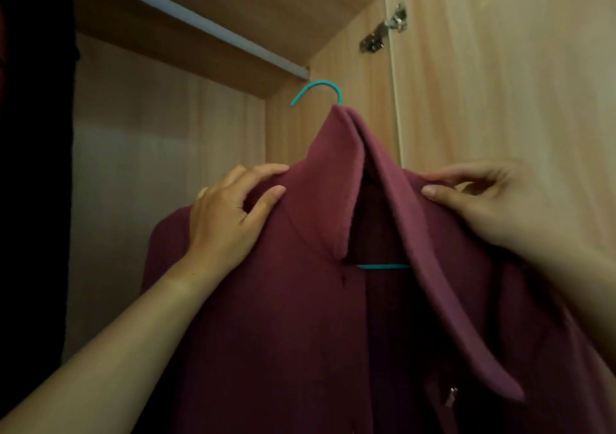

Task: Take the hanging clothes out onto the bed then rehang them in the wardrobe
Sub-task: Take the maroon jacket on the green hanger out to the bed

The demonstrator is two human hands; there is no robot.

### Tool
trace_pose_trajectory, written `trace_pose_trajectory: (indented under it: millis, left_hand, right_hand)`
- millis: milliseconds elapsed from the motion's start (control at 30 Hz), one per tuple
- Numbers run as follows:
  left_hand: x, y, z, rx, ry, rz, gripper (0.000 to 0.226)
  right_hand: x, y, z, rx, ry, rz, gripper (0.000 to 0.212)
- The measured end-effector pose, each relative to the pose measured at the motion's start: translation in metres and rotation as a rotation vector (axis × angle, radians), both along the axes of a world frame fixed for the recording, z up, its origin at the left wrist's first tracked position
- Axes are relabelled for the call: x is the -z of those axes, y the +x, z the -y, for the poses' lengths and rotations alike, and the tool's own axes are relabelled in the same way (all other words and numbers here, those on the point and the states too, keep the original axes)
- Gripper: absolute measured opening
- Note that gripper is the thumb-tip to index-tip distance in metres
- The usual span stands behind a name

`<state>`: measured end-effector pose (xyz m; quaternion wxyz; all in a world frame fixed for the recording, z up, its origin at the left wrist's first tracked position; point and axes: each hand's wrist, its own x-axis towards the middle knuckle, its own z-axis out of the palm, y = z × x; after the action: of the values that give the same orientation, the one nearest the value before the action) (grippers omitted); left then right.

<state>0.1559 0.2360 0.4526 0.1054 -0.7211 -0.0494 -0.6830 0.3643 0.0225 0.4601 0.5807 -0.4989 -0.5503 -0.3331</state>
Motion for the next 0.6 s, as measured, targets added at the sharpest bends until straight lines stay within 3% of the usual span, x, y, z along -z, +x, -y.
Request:
trace_pose_trajectory:
  millis: [200,600]
  left_hand:
    - [0.064,-0.005,0.05,0.203,-0.194,0.038,0.027]
    - [0.176,-0.021,0.199,0.358,-0.295,-0.155,0.025]
  right_hand:
    - [0.068,-0.035,0.048,0.086,-0.085,-0.121,0.019]
    - [0.197,-0.087,0.21,0.301,-0.085,-0.301,0.023]
